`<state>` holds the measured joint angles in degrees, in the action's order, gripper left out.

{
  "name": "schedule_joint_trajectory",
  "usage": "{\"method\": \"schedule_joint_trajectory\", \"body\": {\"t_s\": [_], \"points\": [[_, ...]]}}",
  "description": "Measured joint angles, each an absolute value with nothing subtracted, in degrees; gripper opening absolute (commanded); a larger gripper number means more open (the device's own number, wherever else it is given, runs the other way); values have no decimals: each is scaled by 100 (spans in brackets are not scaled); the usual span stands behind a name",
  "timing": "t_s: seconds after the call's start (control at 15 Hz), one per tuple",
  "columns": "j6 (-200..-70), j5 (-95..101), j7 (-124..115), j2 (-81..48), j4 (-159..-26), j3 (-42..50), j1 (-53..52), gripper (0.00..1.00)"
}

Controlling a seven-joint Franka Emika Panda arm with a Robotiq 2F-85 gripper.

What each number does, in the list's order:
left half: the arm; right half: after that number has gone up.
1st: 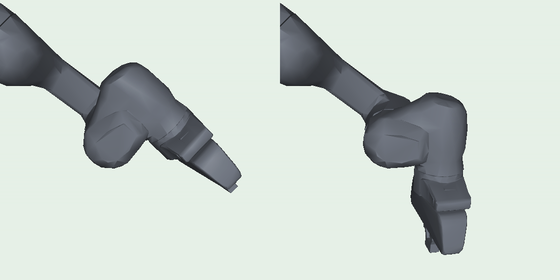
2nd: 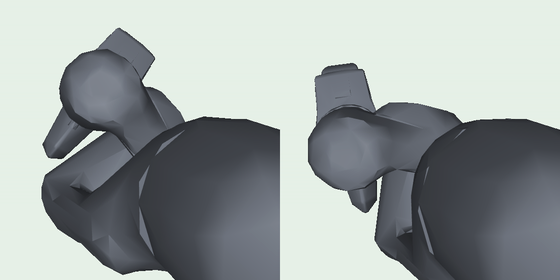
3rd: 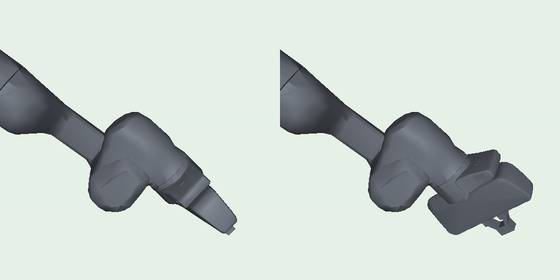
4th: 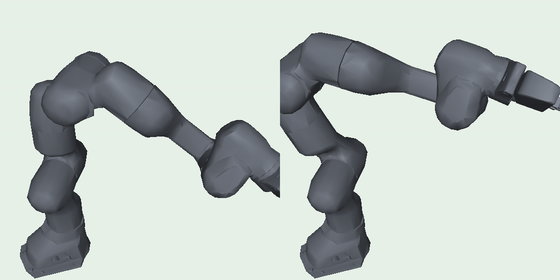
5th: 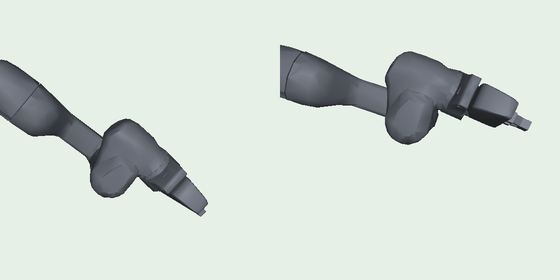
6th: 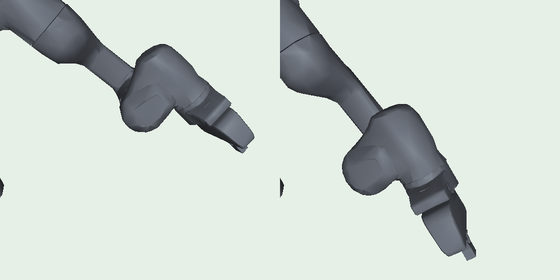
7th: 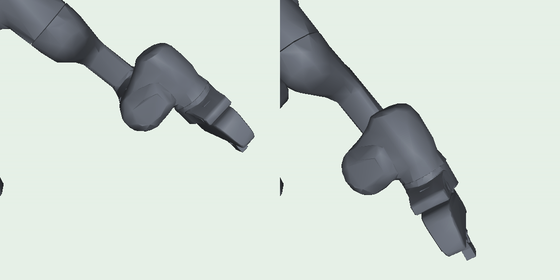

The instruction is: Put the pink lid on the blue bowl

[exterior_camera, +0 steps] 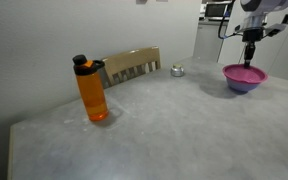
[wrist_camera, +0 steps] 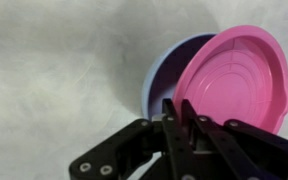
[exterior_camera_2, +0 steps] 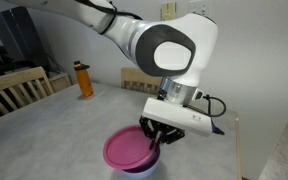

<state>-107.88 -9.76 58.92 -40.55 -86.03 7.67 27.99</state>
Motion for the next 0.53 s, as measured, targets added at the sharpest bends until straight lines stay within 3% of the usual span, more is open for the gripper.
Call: {"method": "schedule_joint_trajectory", "body": {"t_s": [0.53], "points": [[-10786, -1117, 5892, -4103, -8338, 769, 3061, 3]]}}
